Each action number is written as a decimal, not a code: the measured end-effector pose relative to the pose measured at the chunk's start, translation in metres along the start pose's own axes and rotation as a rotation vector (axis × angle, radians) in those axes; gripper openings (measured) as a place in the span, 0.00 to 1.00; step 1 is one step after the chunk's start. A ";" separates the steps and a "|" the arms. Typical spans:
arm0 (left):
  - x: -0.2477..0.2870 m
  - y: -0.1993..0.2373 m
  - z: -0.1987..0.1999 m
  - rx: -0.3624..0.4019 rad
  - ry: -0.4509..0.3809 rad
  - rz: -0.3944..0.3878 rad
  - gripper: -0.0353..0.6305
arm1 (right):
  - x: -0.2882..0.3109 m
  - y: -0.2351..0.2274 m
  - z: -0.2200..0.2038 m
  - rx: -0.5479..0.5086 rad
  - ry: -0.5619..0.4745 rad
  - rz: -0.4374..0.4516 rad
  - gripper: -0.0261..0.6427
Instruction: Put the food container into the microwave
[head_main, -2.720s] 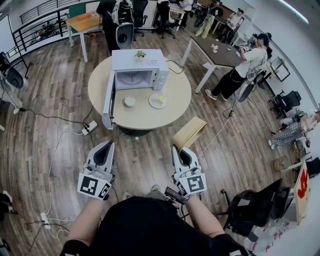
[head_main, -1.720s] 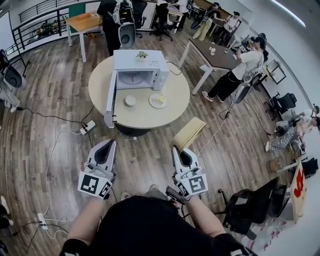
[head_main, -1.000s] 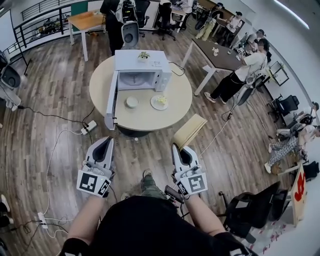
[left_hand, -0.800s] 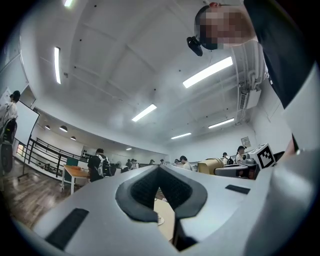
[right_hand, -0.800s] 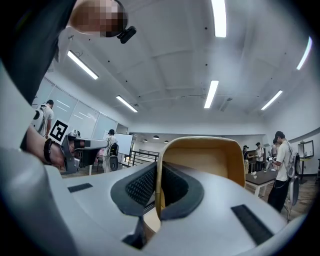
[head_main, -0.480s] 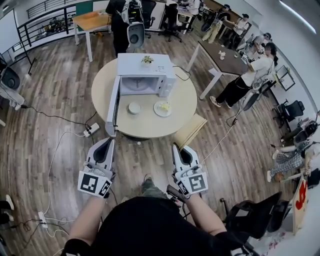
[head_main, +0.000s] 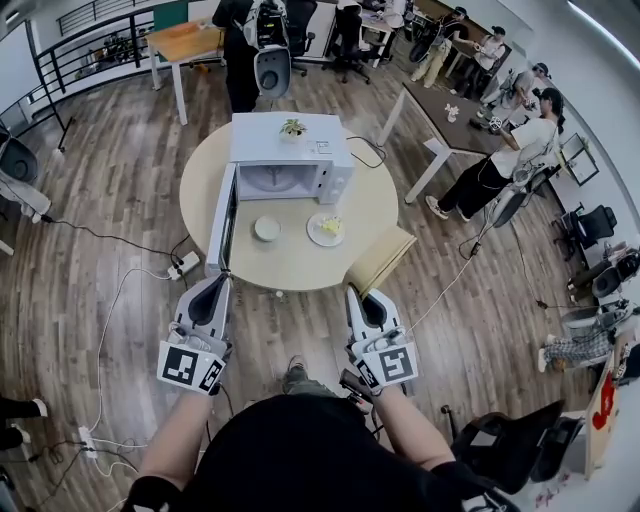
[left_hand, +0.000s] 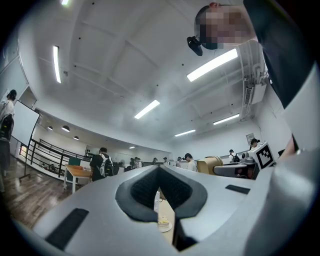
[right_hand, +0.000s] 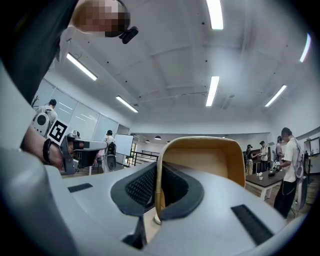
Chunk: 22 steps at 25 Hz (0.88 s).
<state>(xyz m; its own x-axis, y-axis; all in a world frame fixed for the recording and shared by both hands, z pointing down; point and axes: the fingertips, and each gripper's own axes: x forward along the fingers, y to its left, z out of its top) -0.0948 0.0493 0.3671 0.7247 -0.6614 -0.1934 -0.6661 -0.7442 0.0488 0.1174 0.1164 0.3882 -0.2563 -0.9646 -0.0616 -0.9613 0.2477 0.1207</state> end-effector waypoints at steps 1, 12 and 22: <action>0.005 0.001 -0.001 0.002 0.001 0.001 0.08 | 0.004 -0.004 -0.001 0.003 -0.001 0.001 0.08; 0.061 0.012 -0.007 0.030 0.018 0.039 0.08 | 0.053 -0.044 -0.008 0.042 -0.025 0.062 0.08; 0.099 0.013 -0.018 0.057 0.024 0.113 0.08 | 0.082 -0.084 -0.030 0.046 -0.031 0.136 0.08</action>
<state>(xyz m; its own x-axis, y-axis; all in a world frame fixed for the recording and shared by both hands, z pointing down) -0.0283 -0.0270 0.3666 0.6483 -0.7431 -0.1658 -0.7520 -0.6590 0.0134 0.1801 0.0140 0.4027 -0.3864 -0.9190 -0.0780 -0.9211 0.3802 0.0840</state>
